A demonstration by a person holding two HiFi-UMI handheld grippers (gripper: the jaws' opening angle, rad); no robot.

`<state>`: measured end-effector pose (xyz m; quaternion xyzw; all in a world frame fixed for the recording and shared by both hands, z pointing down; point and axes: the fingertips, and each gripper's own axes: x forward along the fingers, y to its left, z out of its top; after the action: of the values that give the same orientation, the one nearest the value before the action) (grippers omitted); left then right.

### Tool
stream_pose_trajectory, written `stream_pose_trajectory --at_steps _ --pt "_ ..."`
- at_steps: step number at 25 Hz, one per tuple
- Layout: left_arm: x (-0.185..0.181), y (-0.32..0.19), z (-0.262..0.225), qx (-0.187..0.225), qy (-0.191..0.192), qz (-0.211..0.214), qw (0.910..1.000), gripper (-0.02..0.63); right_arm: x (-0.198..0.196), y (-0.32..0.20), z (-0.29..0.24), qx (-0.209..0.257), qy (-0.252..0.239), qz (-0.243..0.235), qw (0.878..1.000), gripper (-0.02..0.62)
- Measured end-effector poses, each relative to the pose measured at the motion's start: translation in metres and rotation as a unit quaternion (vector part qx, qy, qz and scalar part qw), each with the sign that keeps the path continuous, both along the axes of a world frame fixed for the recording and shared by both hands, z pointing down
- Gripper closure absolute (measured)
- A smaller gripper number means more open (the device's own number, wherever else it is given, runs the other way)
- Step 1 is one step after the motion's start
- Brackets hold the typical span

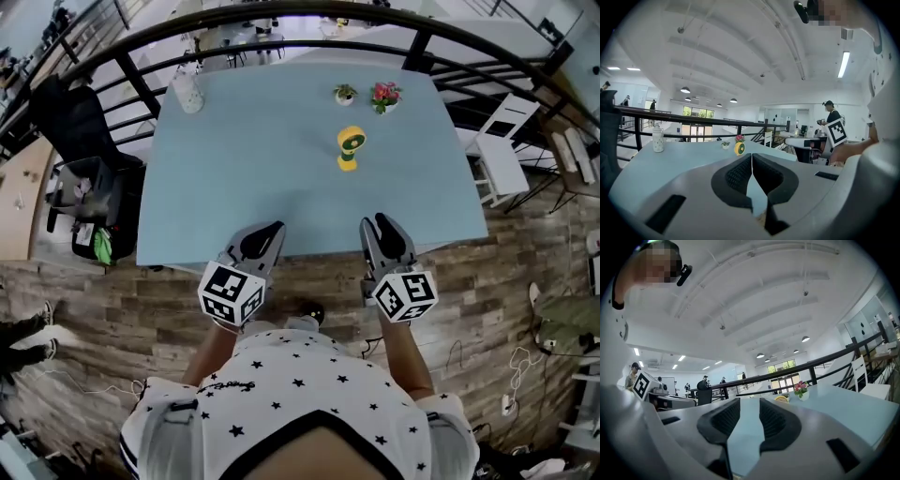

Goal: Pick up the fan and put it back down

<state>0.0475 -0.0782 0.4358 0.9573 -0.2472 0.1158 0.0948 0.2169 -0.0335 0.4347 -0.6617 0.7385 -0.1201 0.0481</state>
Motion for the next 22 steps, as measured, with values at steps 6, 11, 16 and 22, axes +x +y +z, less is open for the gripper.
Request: stream_pose_trajectory --at_steps 6,11,16,22 --pt "0.01 -0.009 0.004 0.001 -0.008 -0.018 0.9998 0.577 0.017 -0.019 0.016 -0.014 0.004 -0.009 1.0 0.476" --pt "0.0 -0.025 0.009 -0.003 -0.011 -0.046 0.9989 0.577 0.023 -0.044 0.033 -0.03 0.01 -0.014 0.999 0.472" --pt "-0.001 -0.056 0.013 -0.008 -0.004 -0.069 0.9976 0.577 0.029 -0.079 0.045 -0.042 0.027 -0.018 0.999 0.462" --pt "0.019 -0.094 0.007 0.003 0.005 -0.071 0.9975 0.577 0.047 -0.12 0.066 -0.072 0.047 -0.016 0.996 0.448"
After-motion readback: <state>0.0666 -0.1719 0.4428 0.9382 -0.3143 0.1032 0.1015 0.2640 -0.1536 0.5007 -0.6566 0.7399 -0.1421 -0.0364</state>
